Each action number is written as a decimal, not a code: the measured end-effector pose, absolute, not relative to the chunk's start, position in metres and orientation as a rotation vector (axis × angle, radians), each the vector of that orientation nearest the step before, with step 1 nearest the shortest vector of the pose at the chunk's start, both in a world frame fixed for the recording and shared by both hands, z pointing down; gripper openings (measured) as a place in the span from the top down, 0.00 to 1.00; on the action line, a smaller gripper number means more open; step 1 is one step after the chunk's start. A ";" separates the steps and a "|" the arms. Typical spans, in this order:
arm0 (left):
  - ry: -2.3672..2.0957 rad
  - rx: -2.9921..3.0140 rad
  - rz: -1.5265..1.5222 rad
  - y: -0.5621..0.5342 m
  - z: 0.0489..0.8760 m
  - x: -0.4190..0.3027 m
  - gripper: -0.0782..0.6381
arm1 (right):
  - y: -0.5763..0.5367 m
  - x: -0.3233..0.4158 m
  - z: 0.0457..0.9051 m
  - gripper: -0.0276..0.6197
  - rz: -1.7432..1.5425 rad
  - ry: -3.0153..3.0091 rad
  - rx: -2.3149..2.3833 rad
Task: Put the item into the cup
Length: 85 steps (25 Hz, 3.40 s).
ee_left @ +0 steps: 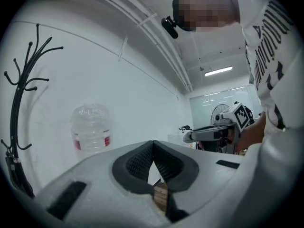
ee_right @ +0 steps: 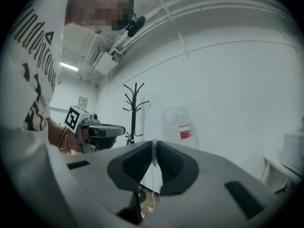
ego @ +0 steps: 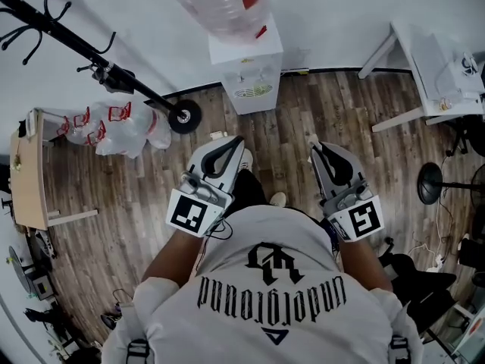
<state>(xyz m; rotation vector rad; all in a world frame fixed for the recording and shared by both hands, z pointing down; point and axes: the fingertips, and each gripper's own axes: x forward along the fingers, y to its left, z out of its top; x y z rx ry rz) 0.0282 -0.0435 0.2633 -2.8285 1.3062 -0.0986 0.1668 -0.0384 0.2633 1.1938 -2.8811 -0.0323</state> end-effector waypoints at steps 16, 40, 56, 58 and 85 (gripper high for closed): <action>1.257 -2.977 -0.294 -0.179 0.361 -0.029 0.88 | -0.181 0.105 0.361 0.90 0.160 -2.737 1.158; 1.240 -3.040 -0.525 -0.303 0.593 -0.059 0.88 | -0.327 0.049 0.633 0.89 0.430 -2.450 1.086; 1.332 -3.076 -0.644 -0.349 0.714 -0.060 0.88 | -0.397 0.036 0.801 0.89 0.627 -2.258 1.092; 1.341 -3.080 -0.655 -0.353 0.724 -0.060 0.88 | -0.402 0.035 0.817 0.89 0.646 -2.236 1.097; 1.383 -3.105 -0.675 -0.366 0.748 -0.064 0.88 | -0.423 0.029 0.876 0.73 0.752 -2.107 1.131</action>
